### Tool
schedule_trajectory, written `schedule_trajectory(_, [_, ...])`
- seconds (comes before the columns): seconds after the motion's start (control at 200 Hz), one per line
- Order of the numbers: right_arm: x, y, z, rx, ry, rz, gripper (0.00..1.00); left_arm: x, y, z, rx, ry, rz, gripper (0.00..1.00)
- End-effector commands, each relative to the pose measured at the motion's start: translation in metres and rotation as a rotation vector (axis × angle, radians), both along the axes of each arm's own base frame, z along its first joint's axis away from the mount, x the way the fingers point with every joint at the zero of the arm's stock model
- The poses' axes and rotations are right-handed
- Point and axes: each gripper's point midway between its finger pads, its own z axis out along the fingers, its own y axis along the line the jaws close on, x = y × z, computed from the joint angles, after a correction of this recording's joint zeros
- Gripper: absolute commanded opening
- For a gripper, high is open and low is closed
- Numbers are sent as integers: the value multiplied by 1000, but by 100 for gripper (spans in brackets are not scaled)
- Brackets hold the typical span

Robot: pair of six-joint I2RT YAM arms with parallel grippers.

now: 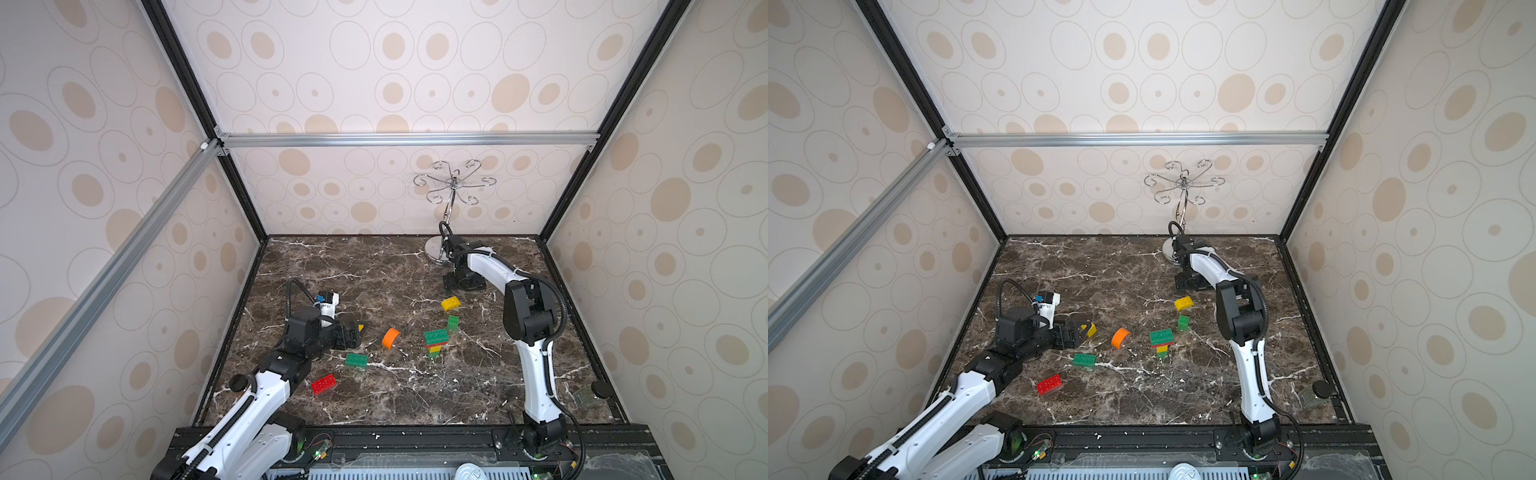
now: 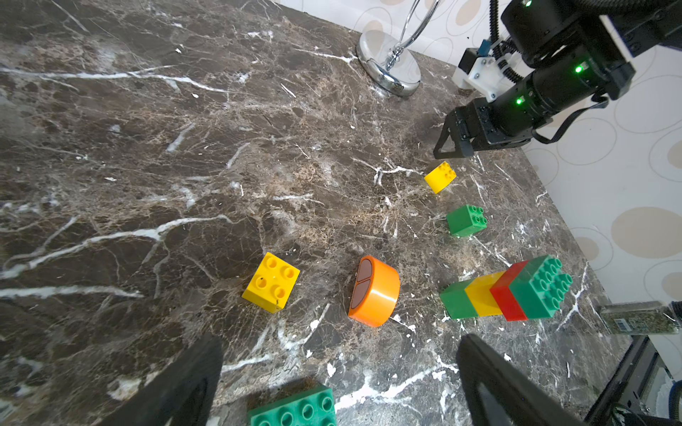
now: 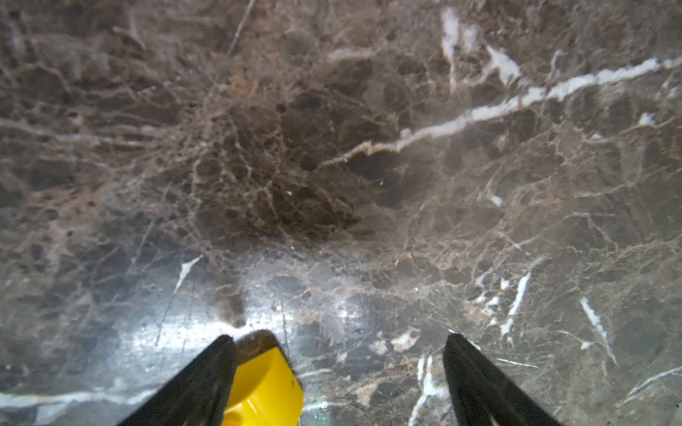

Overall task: Assemble an ice cream with lego
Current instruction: Pick up the lego brick from the center of the board.

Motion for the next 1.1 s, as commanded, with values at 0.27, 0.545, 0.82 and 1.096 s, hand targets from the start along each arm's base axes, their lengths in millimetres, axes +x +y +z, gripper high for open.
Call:
schedule_trajectory(0.27, [-46,-16,10,19,44,-61,88,3,3,3,1,-13,13,100])
schedule_trajectory(0.545, [-45,-5,35,97,-55,77,87,3,4,3,4,-14,18,100])
schedule_trajectory(0.82, [-52,17,22,204,-23,211,80,3,3,2,3,-11,16,100])
schedule_trajectory(1.096, [-59,27,8,168,16,327,85,3,3,3,1,-12,13,100])
